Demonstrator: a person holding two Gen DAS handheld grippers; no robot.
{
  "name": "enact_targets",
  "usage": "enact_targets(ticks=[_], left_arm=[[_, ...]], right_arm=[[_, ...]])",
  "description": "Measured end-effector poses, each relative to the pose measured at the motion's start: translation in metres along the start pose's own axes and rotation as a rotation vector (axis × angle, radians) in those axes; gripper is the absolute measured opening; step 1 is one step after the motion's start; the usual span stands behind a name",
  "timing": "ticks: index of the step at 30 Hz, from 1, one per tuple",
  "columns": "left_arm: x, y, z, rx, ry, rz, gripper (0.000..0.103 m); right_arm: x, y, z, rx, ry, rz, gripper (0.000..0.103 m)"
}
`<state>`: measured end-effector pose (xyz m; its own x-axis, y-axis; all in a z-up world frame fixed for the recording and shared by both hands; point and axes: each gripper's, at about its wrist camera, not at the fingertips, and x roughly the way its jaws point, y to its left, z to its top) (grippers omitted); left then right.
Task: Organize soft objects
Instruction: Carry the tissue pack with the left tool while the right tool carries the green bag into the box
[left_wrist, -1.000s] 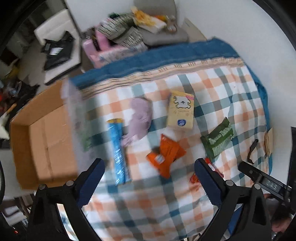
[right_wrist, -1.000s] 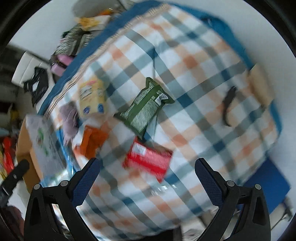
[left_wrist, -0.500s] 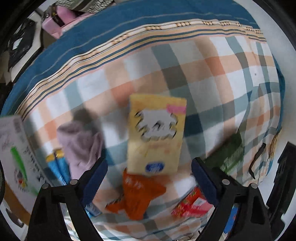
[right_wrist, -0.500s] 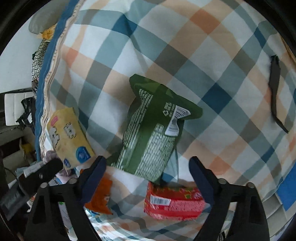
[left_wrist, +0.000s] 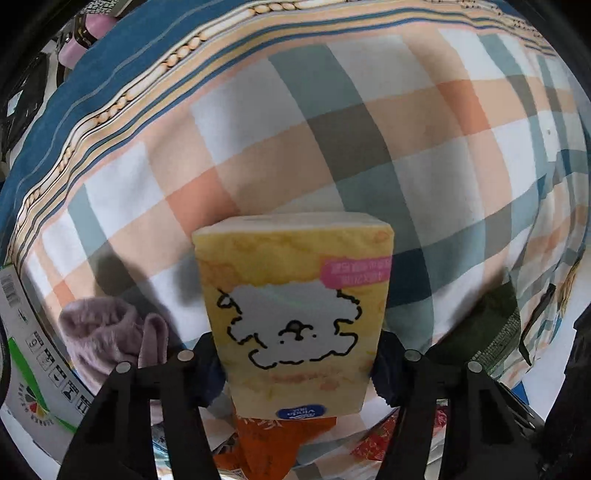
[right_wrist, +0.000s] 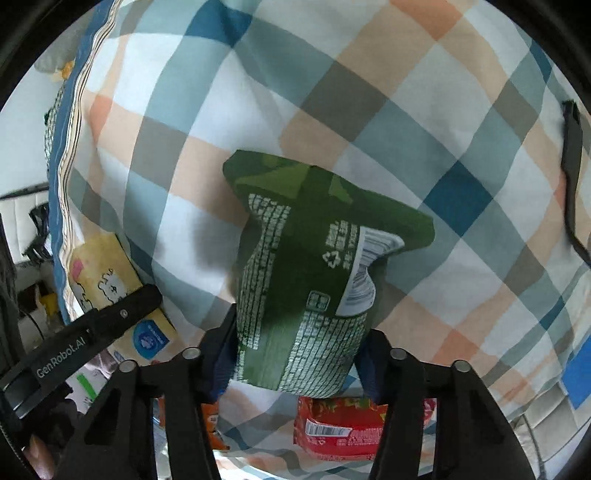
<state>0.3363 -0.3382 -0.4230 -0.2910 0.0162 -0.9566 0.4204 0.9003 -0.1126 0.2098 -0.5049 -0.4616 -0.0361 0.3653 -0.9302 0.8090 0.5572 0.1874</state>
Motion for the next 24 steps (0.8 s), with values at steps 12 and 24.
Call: enact_targets(ticks=[12,24], left_arm=[[-0.1,0.031,-0.084,0.003,-0.209,-0.029,0.06],[-0.176,0.106,-0.204,-0.141,-0.375,-0.133,0.06]], right_arm=[[-0.036,0.024,-0.044,-0.216,-0.084,-0.068,0.041],[-0.097,0.104,-0.174,-0.584,-0.111,0.016,0.041]])
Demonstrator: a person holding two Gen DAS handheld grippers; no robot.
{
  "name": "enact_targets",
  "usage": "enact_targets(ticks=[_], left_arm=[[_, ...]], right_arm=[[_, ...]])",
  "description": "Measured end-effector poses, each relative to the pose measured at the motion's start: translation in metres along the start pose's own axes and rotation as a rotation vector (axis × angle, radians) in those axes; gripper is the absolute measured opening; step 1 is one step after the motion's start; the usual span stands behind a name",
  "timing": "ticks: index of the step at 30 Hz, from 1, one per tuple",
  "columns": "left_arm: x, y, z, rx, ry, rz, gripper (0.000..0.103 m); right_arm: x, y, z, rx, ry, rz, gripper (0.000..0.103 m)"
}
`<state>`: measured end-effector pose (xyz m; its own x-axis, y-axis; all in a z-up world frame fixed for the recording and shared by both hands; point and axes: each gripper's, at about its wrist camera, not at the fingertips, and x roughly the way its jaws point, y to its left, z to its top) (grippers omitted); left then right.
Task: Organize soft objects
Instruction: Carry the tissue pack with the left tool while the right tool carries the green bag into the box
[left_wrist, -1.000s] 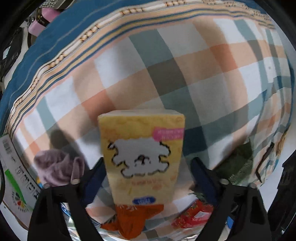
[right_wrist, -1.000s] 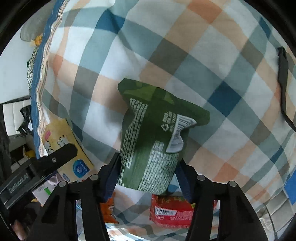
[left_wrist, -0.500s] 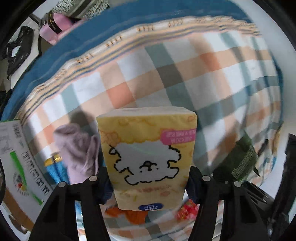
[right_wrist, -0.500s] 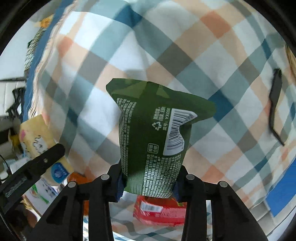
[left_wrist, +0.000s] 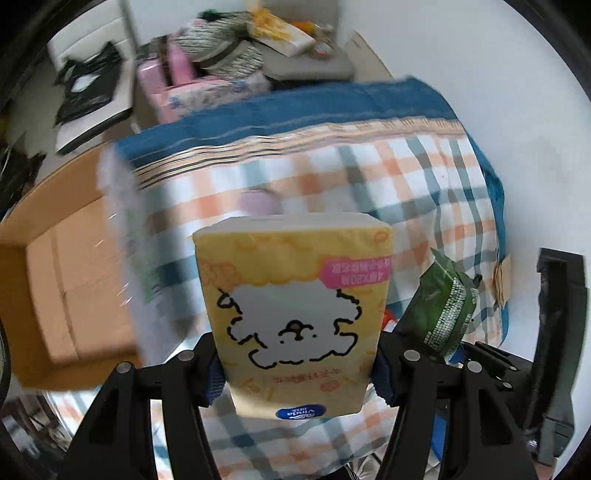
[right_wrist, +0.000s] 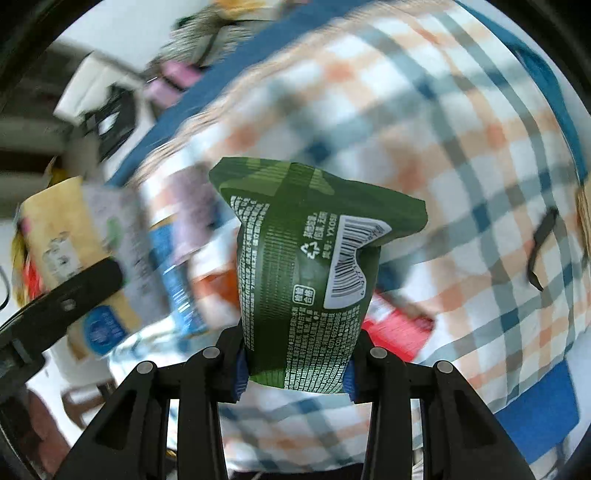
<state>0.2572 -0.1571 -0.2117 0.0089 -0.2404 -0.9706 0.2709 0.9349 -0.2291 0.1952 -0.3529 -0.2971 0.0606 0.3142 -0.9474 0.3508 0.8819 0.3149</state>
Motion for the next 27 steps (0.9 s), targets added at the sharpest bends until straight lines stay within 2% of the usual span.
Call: enact_targets(ticks=[7,10,14,20,27], left_arm=[[-0.045,0.115,-0.035,-0.165,-0.063,0.021,0.06],[-0.052,0.169,-0.037,-0.227,-0.062,0.044,0.06],[-0.049,0.221,-0.028,-0.24,-0.048,0.08,0.06],[-0.022,0.274,0.005,-0.243,0.003,0.081,0.06],[0.023,0.309,0.041,-0.235,0.095,0.026,0.06]], right_arm=[[-0.015,0.134,-0.031,-0.223,0.005,0.063,0.041],[-0.017,0.186,-0.038,-0.284,0.01,0.063,0.041],[0.012,0.253,-0.03,-0.335,0.029,0.03,0.041],[0.062,0.313,-0.008,-0.358,0.081,-0.057,0.041],[0.131,0.349,0.042,-0.372,0.122,-0.141,0.041]])
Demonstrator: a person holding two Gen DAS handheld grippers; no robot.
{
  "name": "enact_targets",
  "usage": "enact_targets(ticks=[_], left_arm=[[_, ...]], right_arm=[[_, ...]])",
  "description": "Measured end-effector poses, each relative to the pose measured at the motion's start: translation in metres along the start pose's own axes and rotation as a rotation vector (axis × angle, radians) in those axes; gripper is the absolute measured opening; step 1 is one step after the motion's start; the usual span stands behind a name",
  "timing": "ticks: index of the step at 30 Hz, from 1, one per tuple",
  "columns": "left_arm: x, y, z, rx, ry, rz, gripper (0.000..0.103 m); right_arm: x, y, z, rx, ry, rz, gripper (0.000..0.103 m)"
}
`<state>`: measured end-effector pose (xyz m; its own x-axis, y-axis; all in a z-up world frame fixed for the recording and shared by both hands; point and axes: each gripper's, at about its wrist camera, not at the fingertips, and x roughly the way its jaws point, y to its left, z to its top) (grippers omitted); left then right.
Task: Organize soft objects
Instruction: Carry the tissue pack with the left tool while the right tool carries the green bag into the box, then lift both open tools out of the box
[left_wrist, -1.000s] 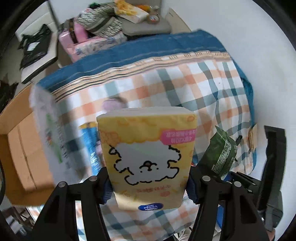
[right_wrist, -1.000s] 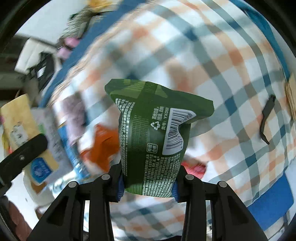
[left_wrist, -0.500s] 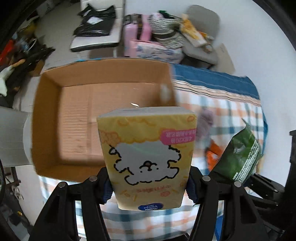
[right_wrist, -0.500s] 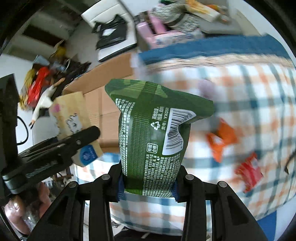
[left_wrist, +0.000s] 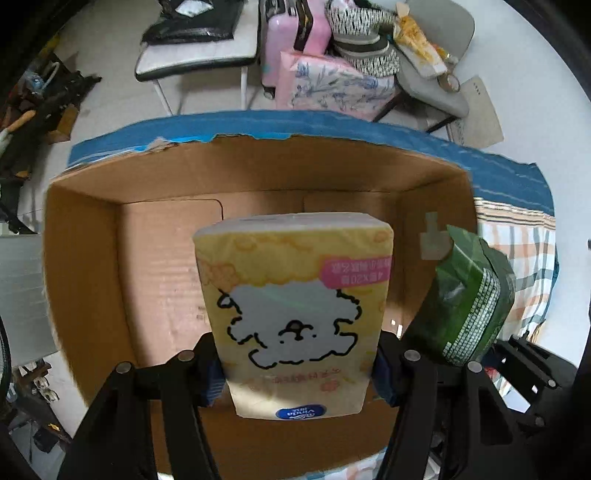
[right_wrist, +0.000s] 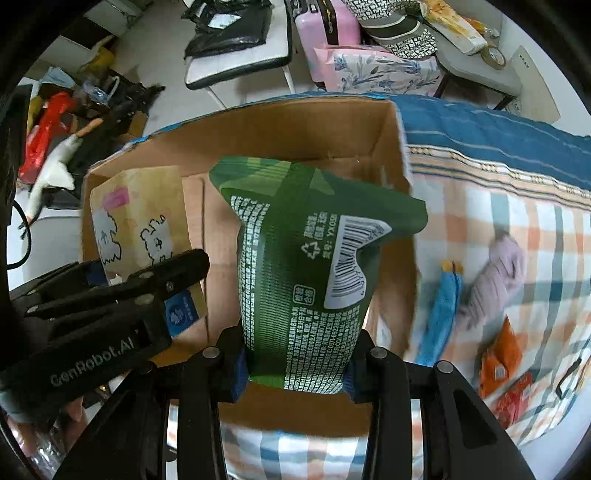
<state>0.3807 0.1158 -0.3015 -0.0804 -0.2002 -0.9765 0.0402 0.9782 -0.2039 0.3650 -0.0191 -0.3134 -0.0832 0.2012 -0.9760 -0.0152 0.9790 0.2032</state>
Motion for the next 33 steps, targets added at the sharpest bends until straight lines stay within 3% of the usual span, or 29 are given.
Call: enact_targets(ticks=[10,13,16,20,23,29,33], left_arm=[[0.046,0.011,0.028,-0.027,0.104,-0.069,0.06],[0.052,0.014,0.031,-0.053,0.13,-0.086,0.06],[0.05,0.014,0.031,-0.062,0.133,-0.075,0.068],[0.039,0.013,0.029,-0.052,0.106,-0.043,0.093],[0.029,0.014,0.023,-0.05,0.08,-0.03,0.093],[0.004,0.015,0.004,-0.056,-0.014,0.001,0.1],[-0.02,0.021,-0.016,-0.074,-0.095,0.013,0.102]], right_arm=[[0.045,0.004,0.043,-0.023,0.06,-0.063,0.042],[0.042,0.005,0.042,-0.027,0.049,-0.102,0.055],[0.039,0.007,0.042,-0.028,0.035,-0.106,0.074],[0.029,0.01,0.037,-0.042,0.016,-0.134,0.085],[0.019,0.012,0.03,-0.052,0.005,-0.143,0.087],[-0.001,0.013,0.01,-0.045,-0.026,-0.126,0.102],[-0.013,0.013,-0.01,-0.038,-0.057,-0.112,0.103]])
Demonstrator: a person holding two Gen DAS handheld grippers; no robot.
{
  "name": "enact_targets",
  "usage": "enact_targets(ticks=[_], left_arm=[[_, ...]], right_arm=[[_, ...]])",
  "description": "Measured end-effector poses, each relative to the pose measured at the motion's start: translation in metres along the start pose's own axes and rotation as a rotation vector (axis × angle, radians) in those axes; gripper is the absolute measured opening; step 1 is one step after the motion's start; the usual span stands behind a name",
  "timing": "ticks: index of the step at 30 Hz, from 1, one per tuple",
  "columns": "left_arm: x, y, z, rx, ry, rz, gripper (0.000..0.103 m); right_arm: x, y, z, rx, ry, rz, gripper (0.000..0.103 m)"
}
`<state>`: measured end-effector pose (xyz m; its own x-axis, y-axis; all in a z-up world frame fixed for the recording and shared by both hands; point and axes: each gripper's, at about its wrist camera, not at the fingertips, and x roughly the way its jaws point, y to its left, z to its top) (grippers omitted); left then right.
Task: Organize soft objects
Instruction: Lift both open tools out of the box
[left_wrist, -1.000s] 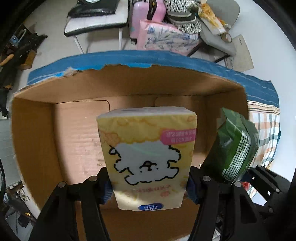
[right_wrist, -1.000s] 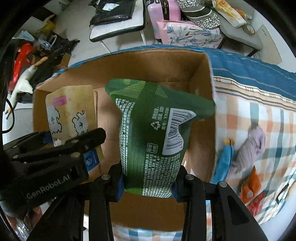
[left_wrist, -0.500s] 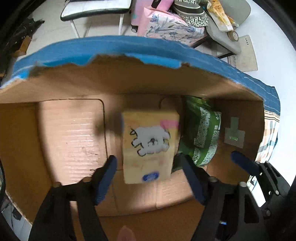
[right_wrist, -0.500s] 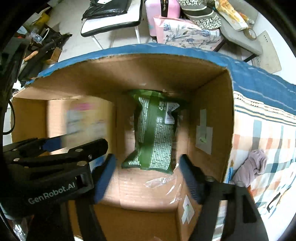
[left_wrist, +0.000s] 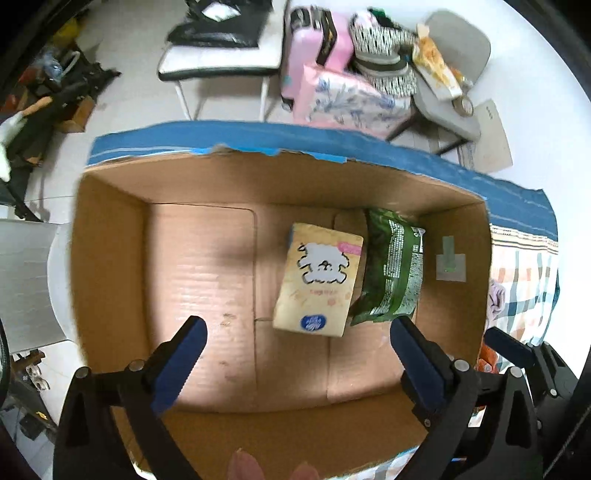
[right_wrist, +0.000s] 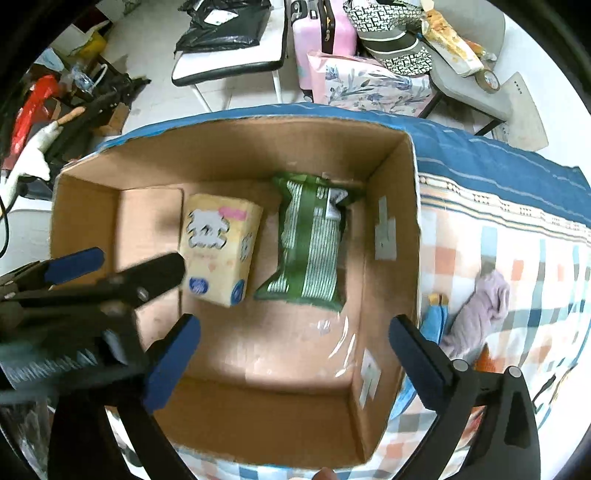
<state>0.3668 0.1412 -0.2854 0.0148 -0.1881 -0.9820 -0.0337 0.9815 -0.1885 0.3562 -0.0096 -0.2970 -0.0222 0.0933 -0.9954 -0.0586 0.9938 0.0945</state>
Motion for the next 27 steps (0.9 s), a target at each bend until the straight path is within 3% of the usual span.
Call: enact_targets(ticks=[14,22,27], left_arm=[[-0.073,-0.002,-0.101,0.056,-0.218,0.124,0.102],[-0.11,-0.013,-0.148,0.057,-0.29,0.158,0.102],[-0.125,-0.038,-0.17,0.073,-0.326,0.183,0.102]], right_arm=[[-0.076,0.008,-0.094,-0.027,-0.165,-0.003,0.103],[-0.108,0.011,-0.143,-0.052,-0.213,0.059,0.103],[-0.119,-0.014,-0.172,-0.012,-0.24,0.124,0.103]])
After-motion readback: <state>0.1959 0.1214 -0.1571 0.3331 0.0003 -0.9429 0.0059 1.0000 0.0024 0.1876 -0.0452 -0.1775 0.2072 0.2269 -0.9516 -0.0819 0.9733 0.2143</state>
